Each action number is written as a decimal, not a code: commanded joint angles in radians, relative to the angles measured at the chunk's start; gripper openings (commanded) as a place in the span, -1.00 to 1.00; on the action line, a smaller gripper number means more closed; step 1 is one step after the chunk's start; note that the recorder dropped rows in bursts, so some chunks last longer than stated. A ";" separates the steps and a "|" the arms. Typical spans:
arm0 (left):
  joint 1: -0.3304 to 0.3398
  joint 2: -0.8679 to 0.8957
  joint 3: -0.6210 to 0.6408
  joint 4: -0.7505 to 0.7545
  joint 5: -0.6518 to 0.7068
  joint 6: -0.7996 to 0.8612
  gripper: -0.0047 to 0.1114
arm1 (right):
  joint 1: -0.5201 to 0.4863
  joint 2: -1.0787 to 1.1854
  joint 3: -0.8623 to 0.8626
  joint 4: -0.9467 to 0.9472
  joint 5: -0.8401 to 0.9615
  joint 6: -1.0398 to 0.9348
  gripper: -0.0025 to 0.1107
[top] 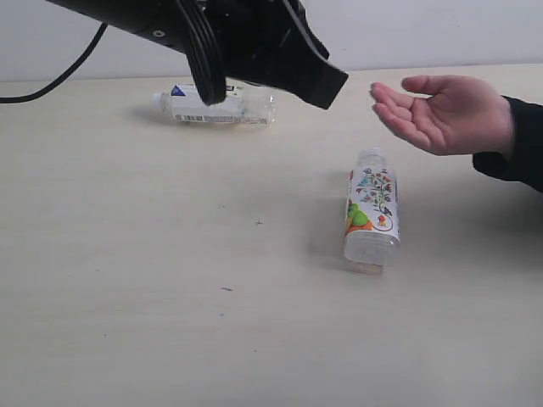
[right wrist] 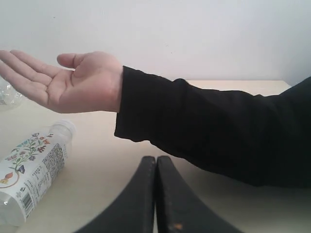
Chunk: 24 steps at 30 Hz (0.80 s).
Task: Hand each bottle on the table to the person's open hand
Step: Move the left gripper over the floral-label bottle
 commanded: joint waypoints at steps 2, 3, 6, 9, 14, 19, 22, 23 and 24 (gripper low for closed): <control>0.003 -0.005 0.009 -0.012 0.007 -0.006 -0.92 | -0.003 -0.006 0.005 -0.003 -0.011 -0.002 -0.96; 0.003 -0.005 0.009 -0.012 0.007 -0.006 -0.92 | -0.003 -0.006 0.005 -0.003 -0.011 -0.002 -0.96; 0.003 -0.005 0.009 -0.012 0.007 -0.006 -0.92 | -0.003 -0.006 0.005 -0.003 -0.011 -0.002 -0.96; 0.003 -0.005 0.009 -0.012 0.009 -0.006 -0.92 | -0.003 -0.006 0.005 -0.003 -0.011 -0.002 -0.96; 0.003 -0.005 0.009 -0.012 0.034 -0.006 -0.92 | -0.003 -0.006 0.005 -0.003 -0.011 -0.002 -0.96; 0.003 -0.005 0.009 -0.012 0.096 -0.006 -0.92 | -0.003 -0.006 0.005 -0.003 -0.011 -0.002 -0.96; 0.003 -0.005 0.009 -0.012 0.119 -0.006 -0.92 | -0.003 -0.006 0.005 -0.003 -0.011 -0.002 -0.96; 0.003 -0.005 0.009 -0.012 0.123 -0.006 -0.92 | -0.003 -0.006 0.005 -0.003 -0.011 -0.002 -0.96; 0.003 -0.005 0.009 -0.012 0.123 -0.006 -0.92 | -0.003 -0.006 0.005 -0.003 -0.011 -0.002 -0.96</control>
